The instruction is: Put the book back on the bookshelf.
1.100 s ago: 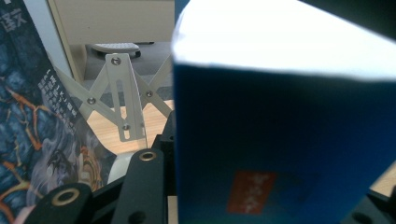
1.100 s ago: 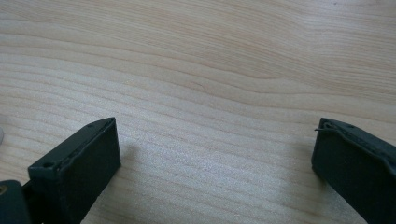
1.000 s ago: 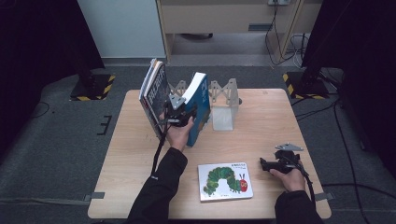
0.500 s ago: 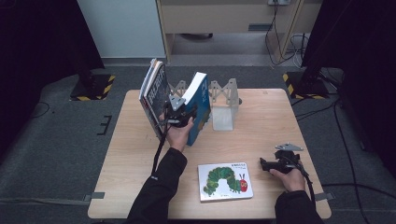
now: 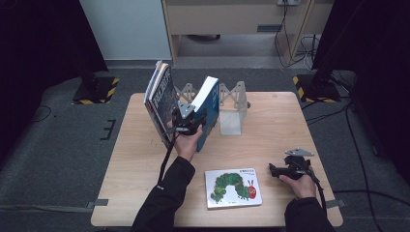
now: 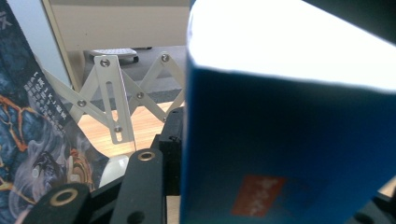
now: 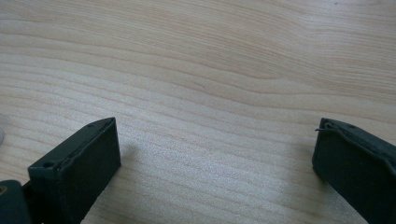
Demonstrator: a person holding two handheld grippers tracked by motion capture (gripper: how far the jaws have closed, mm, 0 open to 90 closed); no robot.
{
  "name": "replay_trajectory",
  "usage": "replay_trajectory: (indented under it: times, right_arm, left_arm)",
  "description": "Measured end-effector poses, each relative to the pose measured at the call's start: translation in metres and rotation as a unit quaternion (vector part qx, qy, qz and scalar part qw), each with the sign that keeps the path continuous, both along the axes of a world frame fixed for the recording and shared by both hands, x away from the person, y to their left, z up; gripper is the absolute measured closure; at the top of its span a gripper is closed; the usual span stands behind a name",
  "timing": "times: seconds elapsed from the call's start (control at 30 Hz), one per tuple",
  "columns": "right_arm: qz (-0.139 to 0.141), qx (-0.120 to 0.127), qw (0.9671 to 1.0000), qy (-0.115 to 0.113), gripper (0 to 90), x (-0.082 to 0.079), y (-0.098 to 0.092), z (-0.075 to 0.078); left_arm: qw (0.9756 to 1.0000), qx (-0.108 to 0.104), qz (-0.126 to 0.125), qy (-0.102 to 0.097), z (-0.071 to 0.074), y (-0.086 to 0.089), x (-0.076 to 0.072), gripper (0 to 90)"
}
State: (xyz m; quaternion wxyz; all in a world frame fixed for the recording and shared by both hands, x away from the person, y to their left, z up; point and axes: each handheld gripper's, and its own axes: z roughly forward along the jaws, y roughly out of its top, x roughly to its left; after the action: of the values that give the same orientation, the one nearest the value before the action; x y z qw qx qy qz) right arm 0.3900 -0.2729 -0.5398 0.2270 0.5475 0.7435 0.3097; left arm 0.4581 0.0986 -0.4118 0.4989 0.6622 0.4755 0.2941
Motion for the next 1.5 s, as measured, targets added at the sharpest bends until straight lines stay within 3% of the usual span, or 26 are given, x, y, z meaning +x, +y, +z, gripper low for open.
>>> replay_trajectory:
  times: [0.23, 0.77, 0.9, 1.17, 1.3, 1.5]
  right_arm:
    - [0.001, -0.001, 1.0000, 0.000, 1.3, 0.000, 0.000, 0.000]
    - [0.002, 0.000, 1.0000, 0.001, 0.9, 0.001, 0.000, 0.000]
    - [0.001, 0.001, 1.0000, 0.001, 0.9, 0.001, 0.000, 0.000]
    - [0.001, 0.001, 1.0000, 0.001, 1.0, 0.001, 0.000, 0.000]
    - [0.001, 0.001, 1.0000, 0.001, 1.0, 0.001, 0.000, 0.000]
    - [0.002, 0.000, 1.0000, 0.001, 1.0, 0.001, 0.000, 0.000]
  left_arm:
    - [0.9999, 0.002, 0.011, -0.004, -0.001, -0.008, 0.001, 58.9]
    - [0.9997, 0.001, 0.026, 0.002, 0.000, -0.017, 0.023, 58.6]
    - [0.9999, -0.001, 0.011, 0.003, -0.001, -0.014, 0.020, 57.4]
    - [0.9998, -0.013, -0.011, -0.004, -0.008, 0.000, 0.000, 55.5]
    - [0.9999, -0.009, -0.009, -0.009, -0.009, 0.001, -0.004, 56.4]
    - [1.0000, -0.002, -0.005, -0.003, -0.006, -0.005, 0.000, 58.5]
